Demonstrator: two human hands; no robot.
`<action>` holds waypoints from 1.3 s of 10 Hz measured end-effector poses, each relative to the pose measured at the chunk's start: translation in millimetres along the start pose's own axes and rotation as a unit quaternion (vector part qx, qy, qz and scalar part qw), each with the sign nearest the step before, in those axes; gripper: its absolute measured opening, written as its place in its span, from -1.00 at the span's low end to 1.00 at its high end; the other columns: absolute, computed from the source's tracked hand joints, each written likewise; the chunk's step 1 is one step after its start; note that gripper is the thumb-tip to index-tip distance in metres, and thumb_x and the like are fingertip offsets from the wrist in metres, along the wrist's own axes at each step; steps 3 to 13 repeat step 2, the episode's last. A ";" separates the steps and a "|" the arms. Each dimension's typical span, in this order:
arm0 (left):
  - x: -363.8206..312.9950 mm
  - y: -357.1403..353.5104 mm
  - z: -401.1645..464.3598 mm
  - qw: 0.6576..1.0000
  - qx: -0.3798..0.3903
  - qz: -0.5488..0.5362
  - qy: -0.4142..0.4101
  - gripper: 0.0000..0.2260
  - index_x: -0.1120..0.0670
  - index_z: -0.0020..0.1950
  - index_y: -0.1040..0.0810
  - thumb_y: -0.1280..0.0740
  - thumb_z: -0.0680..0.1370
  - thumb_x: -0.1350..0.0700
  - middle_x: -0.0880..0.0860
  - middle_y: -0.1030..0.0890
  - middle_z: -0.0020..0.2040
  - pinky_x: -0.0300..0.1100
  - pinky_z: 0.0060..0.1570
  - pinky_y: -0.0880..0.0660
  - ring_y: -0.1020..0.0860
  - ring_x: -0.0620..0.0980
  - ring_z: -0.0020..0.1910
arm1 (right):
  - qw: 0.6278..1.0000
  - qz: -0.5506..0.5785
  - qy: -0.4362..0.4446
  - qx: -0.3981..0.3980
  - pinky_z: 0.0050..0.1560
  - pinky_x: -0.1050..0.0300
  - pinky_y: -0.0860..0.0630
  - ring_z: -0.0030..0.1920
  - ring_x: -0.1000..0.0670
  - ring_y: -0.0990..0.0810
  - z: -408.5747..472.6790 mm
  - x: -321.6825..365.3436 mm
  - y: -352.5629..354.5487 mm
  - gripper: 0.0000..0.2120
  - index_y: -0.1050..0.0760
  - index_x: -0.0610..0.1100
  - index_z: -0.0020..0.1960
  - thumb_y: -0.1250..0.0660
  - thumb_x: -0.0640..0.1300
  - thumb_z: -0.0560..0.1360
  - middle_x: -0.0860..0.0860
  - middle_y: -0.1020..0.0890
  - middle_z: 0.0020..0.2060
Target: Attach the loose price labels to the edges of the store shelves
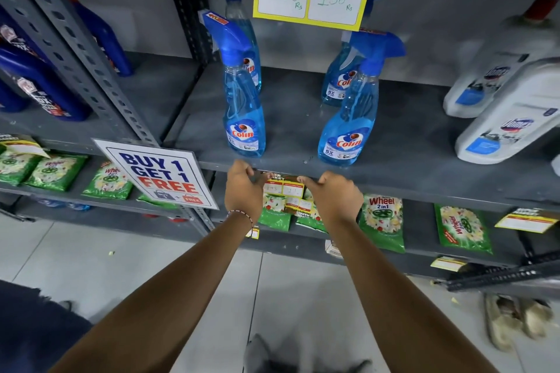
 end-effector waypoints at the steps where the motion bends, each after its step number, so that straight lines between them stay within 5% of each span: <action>1: -11.7 3.2 -4.9 0.997 -0.022 0.015 -0.069 -0.75 0.08 -0.28 -0.36 -0.34 0.45 0.36 0.08 -0.53 -0.20 -0.05 -0.20 -0.51 -0.55 0.08 -0.19 | 1.000 0.009 0.007 -0.013 -0.36 0.15 -0.38 -0.34 -0.15 -0.60 -7.8 -8.5 5.3 -0.52 -0.50 -0.15 -0.29 -0.23 0.24 0.52 -0.08 -0.62 -0.39; 2: -30.5 5.7 -15.6 0.977 -0.039 -0.008 -0.208 -0.77 0.15 -0.33 -0.43 -0.28 0.39 0.47 0.04 -0.46 -0.21 -0.03 -0.16 -0.55 -0.51 0.01 -0.22 | 0.996 0.051 0.050 -0.048 -0.39 0.15 -0.34 -0.37 -0.20 -0.59 -16.0 -18.0 13.8 -0.62 -0.45 -0.16 -0.33 -0.23 0.05 0.55 -0.14 -0.63 -0.39; 13: -30.5 5.7 -15.6 0.977 -0.039 -0.008 -0.208 -0.77 0.15 -0.33 -0.43 -0.28 0.39 0.47 0.04 -0.46 -0.21 -0.03 -0.16 -0.55 -0.51 0.01 -0.22 | 0.996 0.051 0.050 -0.048 -0.39 0.15 -0.34 -0.37 -0.20 -0.59 -16.0 -18.0 13.8 -0.62 -0.45 -0.16 -0.33 -0.23 0.05 0.55 -0.14 -0.63 -0.39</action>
Point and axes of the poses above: each hand's wrist, its own z-axis towards the middle knuckle, its own y-axis out of the back of the hand, x = y × z, the point moved 1 cm from there along z, towards the middle knuckle
